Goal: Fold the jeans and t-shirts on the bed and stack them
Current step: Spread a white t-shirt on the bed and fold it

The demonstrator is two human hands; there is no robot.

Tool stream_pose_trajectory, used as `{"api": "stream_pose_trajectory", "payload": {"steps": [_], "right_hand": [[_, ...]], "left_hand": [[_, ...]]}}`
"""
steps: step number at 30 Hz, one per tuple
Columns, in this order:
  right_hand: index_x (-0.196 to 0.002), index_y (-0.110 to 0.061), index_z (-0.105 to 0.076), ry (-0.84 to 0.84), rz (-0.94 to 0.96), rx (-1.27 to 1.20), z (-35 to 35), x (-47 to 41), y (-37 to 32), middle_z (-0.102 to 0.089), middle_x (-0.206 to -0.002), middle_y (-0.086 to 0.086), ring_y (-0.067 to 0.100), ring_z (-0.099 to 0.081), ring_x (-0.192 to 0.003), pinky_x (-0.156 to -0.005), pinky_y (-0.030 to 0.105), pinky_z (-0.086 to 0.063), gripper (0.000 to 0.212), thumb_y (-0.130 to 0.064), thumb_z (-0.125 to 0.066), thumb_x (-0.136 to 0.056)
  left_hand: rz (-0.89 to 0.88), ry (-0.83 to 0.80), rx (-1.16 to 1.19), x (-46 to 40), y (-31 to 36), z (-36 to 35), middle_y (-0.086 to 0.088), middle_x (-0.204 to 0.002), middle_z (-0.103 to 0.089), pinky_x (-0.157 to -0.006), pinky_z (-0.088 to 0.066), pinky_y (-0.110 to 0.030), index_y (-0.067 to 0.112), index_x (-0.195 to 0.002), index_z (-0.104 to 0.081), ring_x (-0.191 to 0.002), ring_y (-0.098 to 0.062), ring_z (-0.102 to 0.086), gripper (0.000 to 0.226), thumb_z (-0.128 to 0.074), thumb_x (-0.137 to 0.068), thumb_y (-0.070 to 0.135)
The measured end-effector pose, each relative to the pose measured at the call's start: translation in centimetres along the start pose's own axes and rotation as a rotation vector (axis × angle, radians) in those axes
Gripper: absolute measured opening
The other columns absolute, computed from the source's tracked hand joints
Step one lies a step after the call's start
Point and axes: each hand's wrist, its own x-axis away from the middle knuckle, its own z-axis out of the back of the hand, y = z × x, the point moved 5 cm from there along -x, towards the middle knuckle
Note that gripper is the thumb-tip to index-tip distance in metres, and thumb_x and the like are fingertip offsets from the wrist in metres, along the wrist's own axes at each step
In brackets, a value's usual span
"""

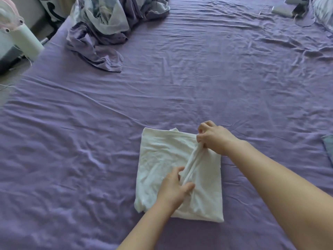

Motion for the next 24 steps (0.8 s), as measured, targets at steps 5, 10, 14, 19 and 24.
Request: {"api": "stream_pose_trajectory", "payload": {"steps": [5,10,14,19,24], "right_hand": [[-0.11,-0.024,-0.05,0.127,0.069,-0.07,3.5,-2.0,-5.3,-0.032,-0.135,0.0,0.025,-0.034,-0.122,-0.069,0.035,-0.036,0.029,-0.008,-0.051,-0.086],[-0.117,-0.022,-0.051,0.25,0.188,-0.006,4.6,-4.8,-12.1,-0.027,-0.147,0.005,0.024,-0.02,-0.138,-0.103,0.042,-0.031,0.033,-0.01,-0.055,-0.086],[-0.142,-0.031,-0.027,0.233,0.059,-0.148,2.0,-5.1,-13.2,0.003,-0.158,0.005,0.025,0.005,-0.145,-0.116,0.048,-0.002,0.057,-0.011,-0.047,-0.093],[-0.149,-0.024,-0.012,0.348,-0.45,-0.489,-2.9,0.9,-9.6,-0.001,-0.158,0.008,0.027,-0.003,-0.145,-0.115,0.044,-0.008,0.077,-0.034,-0.058,-0.088],[-0.148,-0.007,-0.012,0.327,-0.729,-0.862,-7.3,5.4,-9.7,-0.029,-0.149,0.016,0.033,-0.032,-0.133,-0.104,0.044,-0.03,0.081,-0.037,-0.059,-0.088]], "left_hand": [[0.049,0.083,-0.112,1.1,-1.5,5.4,0.01,-0.066,-0.055,-0.056,-0.04,-0.023,0.02,-0.067,-0.053,-0.059,-0.007,-0.05,0.023,-0.073,-0.076,0.029],[0.18,0.131,-0.263,1.7,-4.0,9.3,0.002,-0.069,-0.055,-0.062,-0.042,-0.034,0.016,-0.064,-0.043,-0.071,-0.019,-0.054,0.034,-0.07,-0.076,0.032],[0.229,0.15,-0.424,1.7,-5.2,10.1,-0.002,-0.098,-0.051,-0.079,-0.036,-0.028,0.019,-0.077,-0.053,-0.103,-0.025,-0.045,0.026,-0.064,-0.078,0.042],[0.257,0.271,-0.117,0.7,-5.5,9.9,-0.009,-0.129,-0.046,-0.101,-0.038,-0.034,0.013,-0.13,-0.042,-0.12,-0.026,-0.044,0.065,-0.069,-0.075,0.038],[0.331,0.282,0.074,-1.2,-4.7,9.3,-0.01,-0.13,-0.05,-0.098,-0.044,-0.039,0.007,-0.137,-0.033,-0.118,-0.026,-0.05,0.088,-0.072,-0.072,0.052]]}}
